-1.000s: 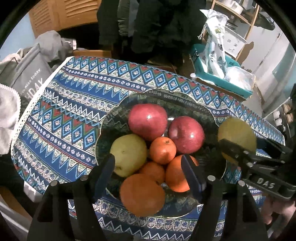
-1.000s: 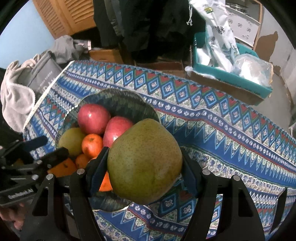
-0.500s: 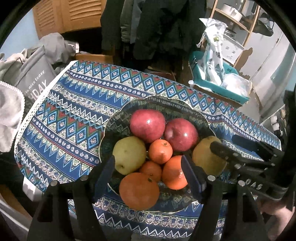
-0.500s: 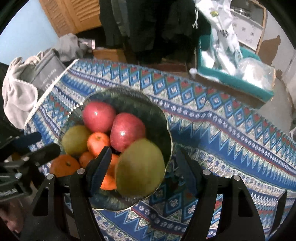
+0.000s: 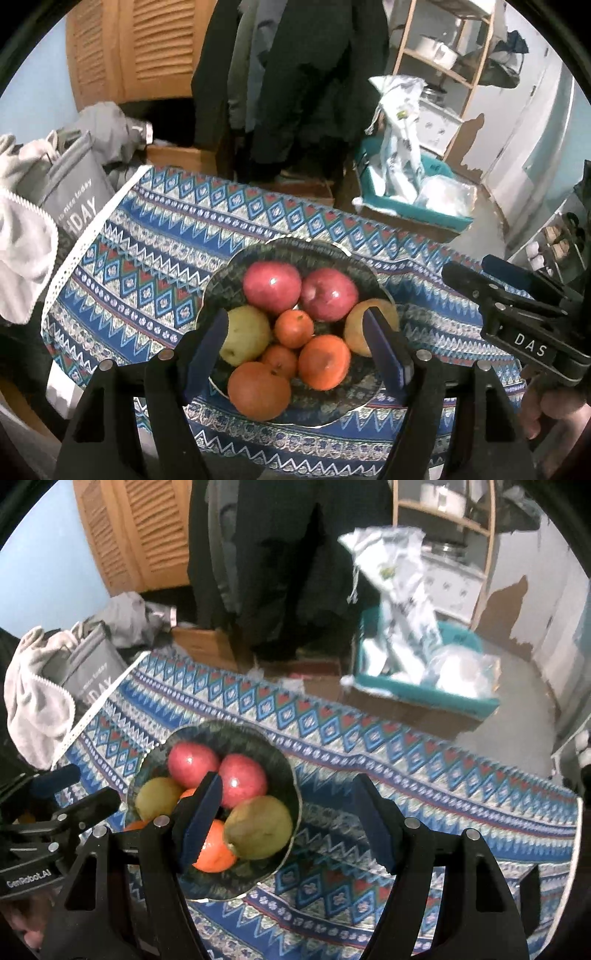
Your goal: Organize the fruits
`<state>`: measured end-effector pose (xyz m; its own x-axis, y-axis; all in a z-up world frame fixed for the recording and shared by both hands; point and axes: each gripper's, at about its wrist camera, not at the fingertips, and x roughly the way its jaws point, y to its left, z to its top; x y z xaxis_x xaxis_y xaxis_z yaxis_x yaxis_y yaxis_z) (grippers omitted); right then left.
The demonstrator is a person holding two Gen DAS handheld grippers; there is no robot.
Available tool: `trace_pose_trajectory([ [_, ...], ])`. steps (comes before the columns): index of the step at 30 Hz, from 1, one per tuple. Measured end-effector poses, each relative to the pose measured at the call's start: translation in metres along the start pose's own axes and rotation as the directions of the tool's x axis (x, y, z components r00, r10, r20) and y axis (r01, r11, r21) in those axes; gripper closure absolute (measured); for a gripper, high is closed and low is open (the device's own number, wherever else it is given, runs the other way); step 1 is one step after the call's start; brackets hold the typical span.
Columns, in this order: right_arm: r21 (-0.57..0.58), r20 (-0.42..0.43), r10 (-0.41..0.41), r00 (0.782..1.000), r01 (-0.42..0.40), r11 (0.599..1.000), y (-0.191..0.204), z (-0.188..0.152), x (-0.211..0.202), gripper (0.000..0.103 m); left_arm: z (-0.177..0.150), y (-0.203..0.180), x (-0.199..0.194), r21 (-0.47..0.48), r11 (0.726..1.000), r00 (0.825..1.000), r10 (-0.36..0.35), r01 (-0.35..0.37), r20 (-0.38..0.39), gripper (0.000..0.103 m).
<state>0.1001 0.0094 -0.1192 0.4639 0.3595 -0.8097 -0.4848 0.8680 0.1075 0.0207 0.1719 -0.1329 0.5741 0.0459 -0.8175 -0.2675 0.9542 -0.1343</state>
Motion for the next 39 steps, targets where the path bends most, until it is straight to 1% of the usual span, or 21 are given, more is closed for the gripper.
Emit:
trace_pose_trajectory([
  [4, -0.003, 0.048, -0.025, 0.999, 0.025, 1.000, -0.003, 0.005, -0.023, 0.029, 0.004, -0.010, -0.016, 0.016, 1.000, 0.999, -0.022, 0.021, 0.039, 0.026],
  [6, 0.001, 0.071, -0.034, 0.997, 0.035, 0.999, -0.004, 0.006, -0.034, 0.029, 0.006, -0.014, -0.023, 0.023, 0.999, 0.998, -0.028, 0.027, 0.064, 0.022],
  [9, 0.006, 0.112, -0.042, 0.993, 0.042, 0.999, -0.007, 0.009, -0.053, 0.027, 0.010, -0.020, -0.036, 0.038, 0.999, 0.994, -0.037, 0.033, 0.105, 0.022],
  [13, 0.013, 0.159, -0.054, 0.986, 0.052, 0.999, -0.010, 0.012, -0.075, 0.026, 0.014, -0.024, -0.051, 0.040, 0.998, 0.989, -0.058, 0.053, 0.139, 0.022],
  [16, 0.025, 0.197, -0.058, 0.979, 0.054, 0.998, -0.015, 0.013, -0.092, 0.023, 0.017, -0.027, -0.063, 0.040, 0.997, 0.983, -0.076, 0.070, 0.170, 0.017],
  [18, 0.029, 0.224, -0.064, 0.972, 0.059, 0.998, -0.016, 0.014, -0.105, 0.022, 0.019, -0.031, -0.073, 0.051, 0.997, 0.976, -0.075, 0.066, 0.204, 0.017],
  [22, 0.031, 0.263, -0.084, 0.961, 0.079, 0.996, -0.019, 0.014, -0.125, 0.022, 0.020, -0.038, -0.087, 0.071, 0.995, 0.967, -0.080, 0.064, 0.244, 0.015],
  [26, 0.034, 0.304, -0.096, 0.948, 0.090, 0.995, -0.021, 0.013, -0.145, 0.019, 0.022, -0.040, -0.097, 0.075, 0.994, 0.956, -0.097, 0.079, 0.276, 0.011],
  [29, 0.042, 0.334, -0.116, 0.935, 0.108, 0.993, -0.023, 0.011, -0.159, 0.017, 0.022, -0.042, -0.105, 0.085, 0.993, 0.949, -0.098, 0.076, 0.299, 0.007],
  [32, 0.051, 0.357, -0.137, 0.924, 0.127, 0.991, -0.027, 0.008, -0.171, 0.016, 0.022, -0.045, -0.112, 0.090, 0.993, 0.942, -0.103, 0.077, 0.321, 0.001],
  [36, 0.065, 0.376, -0.171, 0.911, 0.158, 0.985, -0.033, 0.005, -0.181, 0.015, 0.022, -0.050, -0.120, 0.106, 0.992, 0.932, -0.106, 0.073, 0.347, 0.001],
  [39, 0.075, 0.393, -0.211, 0.895, 0.198, 0.977, -0.036, 0.001, -0.188, 0.015, 0.021, -0.054, -0.125, 0.120, 0.990, 0.924, -0.109, 0.069, 0.367, 0.001],
])
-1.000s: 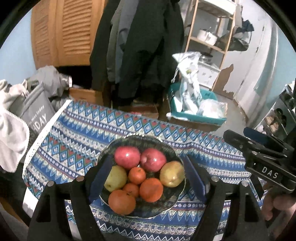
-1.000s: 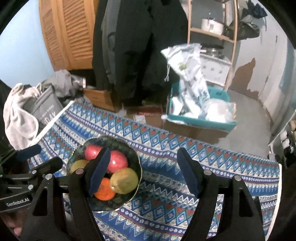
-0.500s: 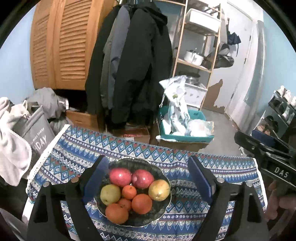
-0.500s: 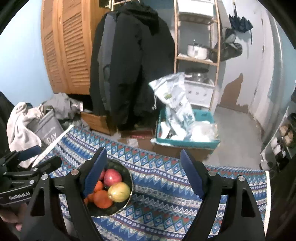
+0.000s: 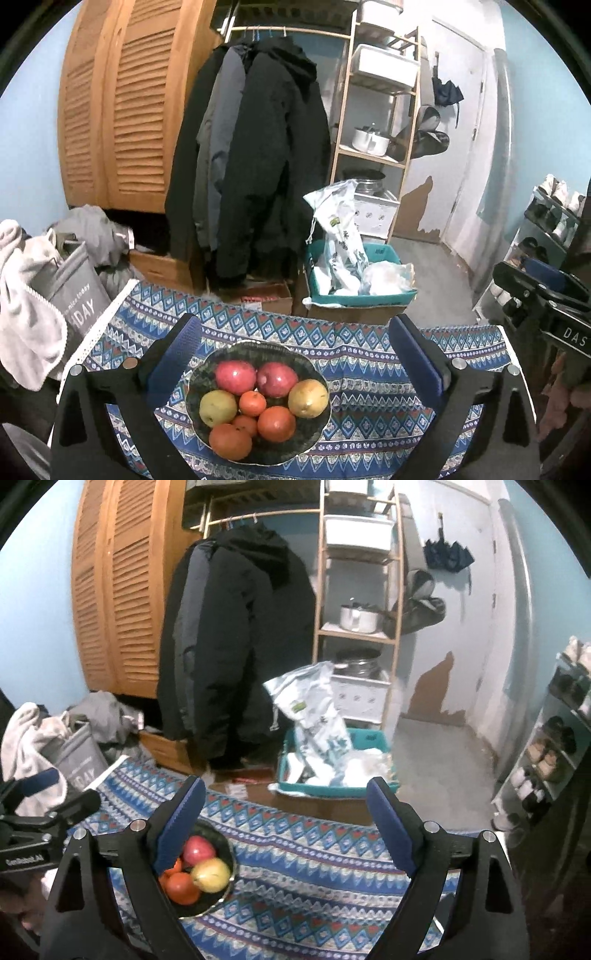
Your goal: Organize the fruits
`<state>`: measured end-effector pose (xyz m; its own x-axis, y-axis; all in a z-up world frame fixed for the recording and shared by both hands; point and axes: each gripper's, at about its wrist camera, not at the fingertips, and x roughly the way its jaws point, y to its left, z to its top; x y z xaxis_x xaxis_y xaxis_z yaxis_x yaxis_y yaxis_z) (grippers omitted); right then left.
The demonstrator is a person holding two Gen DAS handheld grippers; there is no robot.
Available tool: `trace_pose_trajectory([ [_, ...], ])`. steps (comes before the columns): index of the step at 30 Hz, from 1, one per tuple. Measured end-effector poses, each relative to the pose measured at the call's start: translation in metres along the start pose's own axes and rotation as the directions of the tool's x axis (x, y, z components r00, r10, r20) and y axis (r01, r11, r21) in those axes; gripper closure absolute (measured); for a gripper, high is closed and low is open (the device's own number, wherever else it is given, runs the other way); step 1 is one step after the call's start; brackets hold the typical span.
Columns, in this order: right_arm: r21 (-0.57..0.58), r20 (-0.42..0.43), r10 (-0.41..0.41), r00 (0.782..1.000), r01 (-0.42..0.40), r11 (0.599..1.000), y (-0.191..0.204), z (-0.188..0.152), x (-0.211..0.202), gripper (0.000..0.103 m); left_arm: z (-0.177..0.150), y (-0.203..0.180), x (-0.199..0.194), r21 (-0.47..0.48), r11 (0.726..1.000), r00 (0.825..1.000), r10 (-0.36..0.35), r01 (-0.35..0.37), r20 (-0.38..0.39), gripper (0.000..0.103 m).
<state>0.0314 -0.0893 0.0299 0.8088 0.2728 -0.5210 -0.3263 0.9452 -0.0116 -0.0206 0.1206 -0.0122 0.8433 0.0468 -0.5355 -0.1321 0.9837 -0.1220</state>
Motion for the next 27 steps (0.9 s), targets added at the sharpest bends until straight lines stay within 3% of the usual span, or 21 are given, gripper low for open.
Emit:
trace_pose_trajectory([
  [5, 0.009, 0.032, -0.033, 0.999, 0.033, 0.999, -0.009, -0.002, -0.007, 0.015, 0.000, -0.006, -0.003, 0.012, 1.000, 1.000, -0.014, 0.014, 0.013, 0.001],
  [27, 0.017, 0.022, -0.055, 0.998, 0.054, 0.998, -0.023, -0.011, -0.011, 0.015, 0.002, -0.018, -0.010, 0.041, 0.999, 0.999, -0.018, 0.017, 0.038, 0.001],
])
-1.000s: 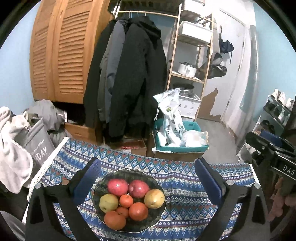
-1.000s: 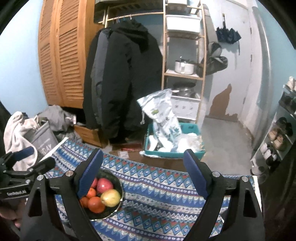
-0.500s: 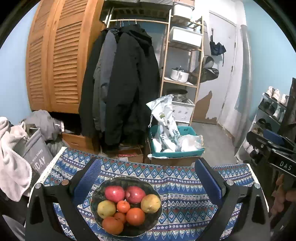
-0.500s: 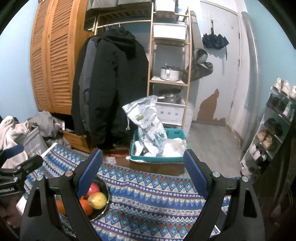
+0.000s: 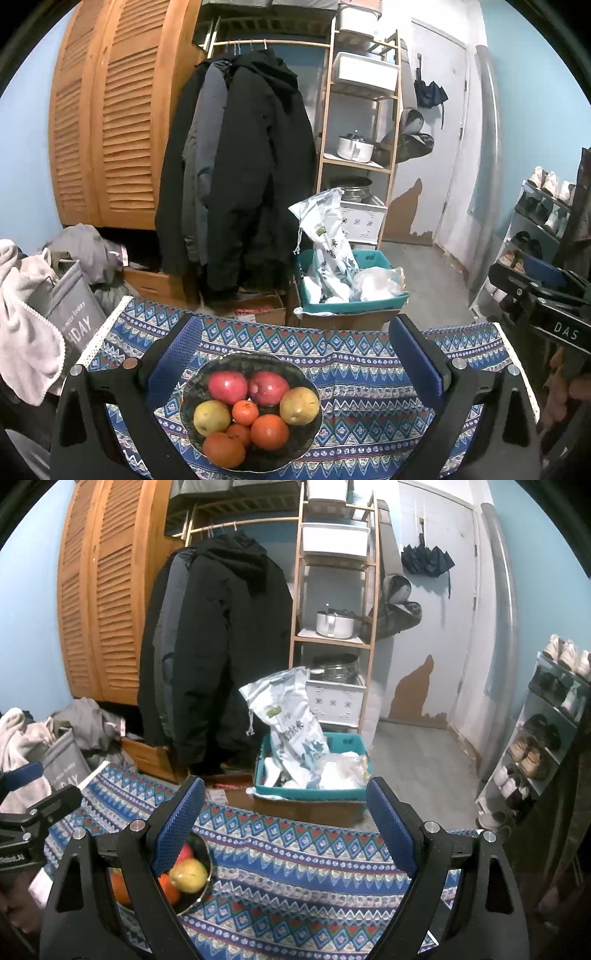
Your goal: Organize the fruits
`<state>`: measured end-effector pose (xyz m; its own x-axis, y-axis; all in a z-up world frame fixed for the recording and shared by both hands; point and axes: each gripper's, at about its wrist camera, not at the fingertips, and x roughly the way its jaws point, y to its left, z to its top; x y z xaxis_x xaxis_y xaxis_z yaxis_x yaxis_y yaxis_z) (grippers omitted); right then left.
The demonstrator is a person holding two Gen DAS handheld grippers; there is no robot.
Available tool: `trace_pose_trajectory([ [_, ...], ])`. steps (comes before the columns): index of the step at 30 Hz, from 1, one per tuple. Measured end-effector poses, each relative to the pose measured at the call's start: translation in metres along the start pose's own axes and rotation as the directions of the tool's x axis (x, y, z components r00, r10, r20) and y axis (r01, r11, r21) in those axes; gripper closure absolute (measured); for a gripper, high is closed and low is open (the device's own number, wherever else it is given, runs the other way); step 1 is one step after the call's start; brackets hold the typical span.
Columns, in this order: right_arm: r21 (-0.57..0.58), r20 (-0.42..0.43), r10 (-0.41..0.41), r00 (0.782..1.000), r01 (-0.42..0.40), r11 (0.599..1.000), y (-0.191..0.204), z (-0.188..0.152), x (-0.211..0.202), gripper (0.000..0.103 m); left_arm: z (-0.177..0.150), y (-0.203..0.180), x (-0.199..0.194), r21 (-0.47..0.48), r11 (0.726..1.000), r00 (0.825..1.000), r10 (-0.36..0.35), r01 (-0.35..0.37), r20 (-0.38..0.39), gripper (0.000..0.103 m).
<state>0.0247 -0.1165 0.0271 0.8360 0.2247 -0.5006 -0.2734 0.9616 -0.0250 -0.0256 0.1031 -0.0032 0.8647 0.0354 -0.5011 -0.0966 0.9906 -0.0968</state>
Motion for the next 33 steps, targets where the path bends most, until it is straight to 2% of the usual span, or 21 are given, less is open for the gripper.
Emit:
trace_pose_trajectory([
  [9, -0.001, -0.001, -0.002, 1.000, 0.002, 1.000, -0.0022, -0.0005, -0.0002, 0.015, 0.0010, 0.0018, 0.0047, -0.008, 1.000, 1.000, 0.023, -0.023, -0.009, 0.001],
  [33, -0.002, -0.004, -0.005, 1.000, 0.005, 1.000, -0.0049, -0.0026, -0.0011, 0.015, 0.0016, -0.0011, 0.0033, -0.019, 1.000, 0.999, 0.021, -0.022, -0.024, 0.001],
])
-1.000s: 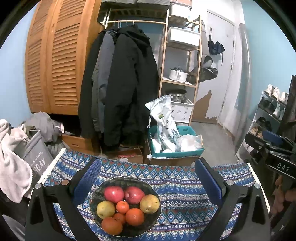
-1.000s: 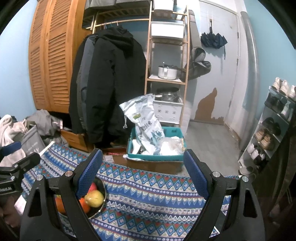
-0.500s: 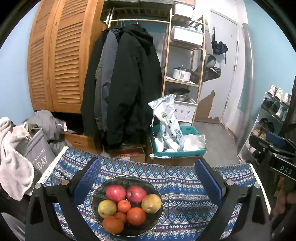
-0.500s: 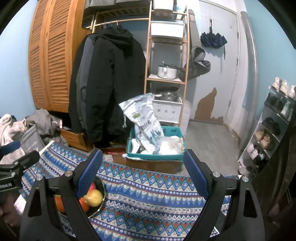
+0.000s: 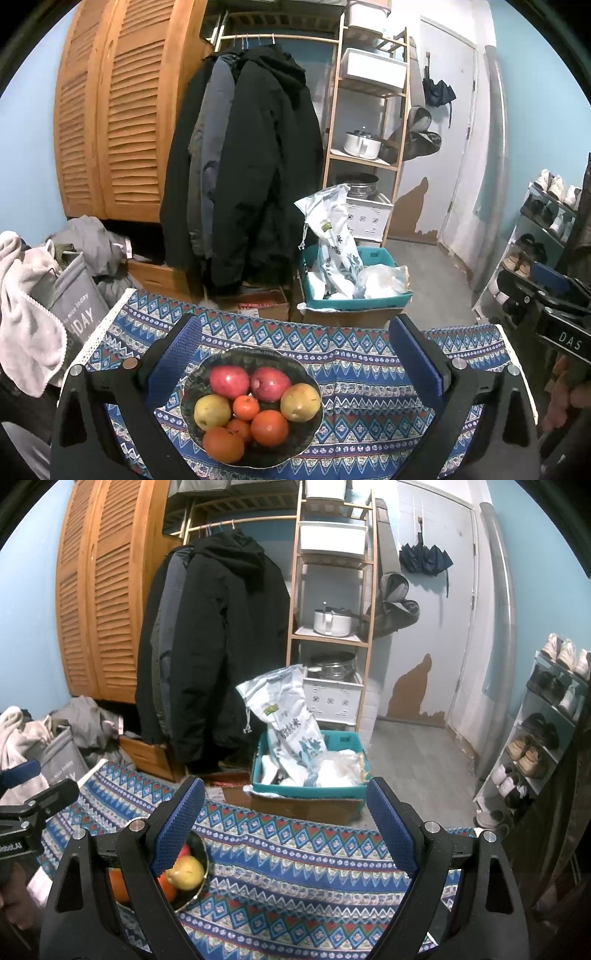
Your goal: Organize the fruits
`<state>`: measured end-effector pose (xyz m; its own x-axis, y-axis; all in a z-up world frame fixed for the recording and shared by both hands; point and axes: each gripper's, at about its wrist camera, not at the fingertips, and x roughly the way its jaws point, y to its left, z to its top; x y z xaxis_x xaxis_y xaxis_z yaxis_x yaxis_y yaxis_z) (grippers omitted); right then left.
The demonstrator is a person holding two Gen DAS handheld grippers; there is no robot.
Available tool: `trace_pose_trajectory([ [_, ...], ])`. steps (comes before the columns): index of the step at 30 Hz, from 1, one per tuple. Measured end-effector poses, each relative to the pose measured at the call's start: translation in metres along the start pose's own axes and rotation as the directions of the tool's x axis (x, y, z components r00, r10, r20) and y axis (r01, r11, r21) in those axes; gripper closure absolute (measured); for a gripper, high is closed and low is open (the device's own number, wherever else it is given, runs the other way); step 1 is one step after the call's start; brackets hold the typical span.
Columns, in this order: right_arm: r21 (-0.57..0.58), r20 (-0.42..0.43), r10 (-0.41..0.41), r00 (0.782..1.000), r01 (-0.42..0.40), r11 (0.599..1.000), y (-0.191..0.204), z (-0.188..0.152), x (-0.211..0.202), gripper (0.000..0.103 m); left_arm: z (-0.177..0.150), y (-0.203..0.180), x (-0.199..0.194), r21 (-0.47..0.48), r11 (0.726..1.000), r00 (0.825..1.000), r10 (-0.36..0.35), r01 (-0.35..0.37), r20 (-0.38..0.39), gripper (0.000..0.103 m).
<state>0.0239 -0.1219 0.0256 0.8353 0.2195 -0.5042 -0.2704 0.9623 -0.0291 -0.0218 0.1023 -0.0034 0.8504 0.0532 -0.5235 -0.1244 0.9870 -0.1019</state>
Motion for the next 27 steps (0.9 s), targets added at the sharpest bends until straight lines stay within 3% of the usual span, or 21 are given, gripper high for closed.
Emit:
trace_pose_trajectory([
  [13, -0.002, 0.000, -0.003, 1.000, 0.003, 1.000, -0.001, -0.001, 0.000, 0.015, 0.000, -0.005, -0.003, 0.021, 0.998, 0.998, 0.054, -0.054, 0.013, 0.001],
  [27, -0.003, -0.001, -0.002, 1.000, 0.002, 1.000, -0.001, 0.000, 0.000, 0.015, 0.001, -0.010, -0.005, 0.034, 0.998, 0.999, 0.049, -0.050, 0.019, 0.001],
])
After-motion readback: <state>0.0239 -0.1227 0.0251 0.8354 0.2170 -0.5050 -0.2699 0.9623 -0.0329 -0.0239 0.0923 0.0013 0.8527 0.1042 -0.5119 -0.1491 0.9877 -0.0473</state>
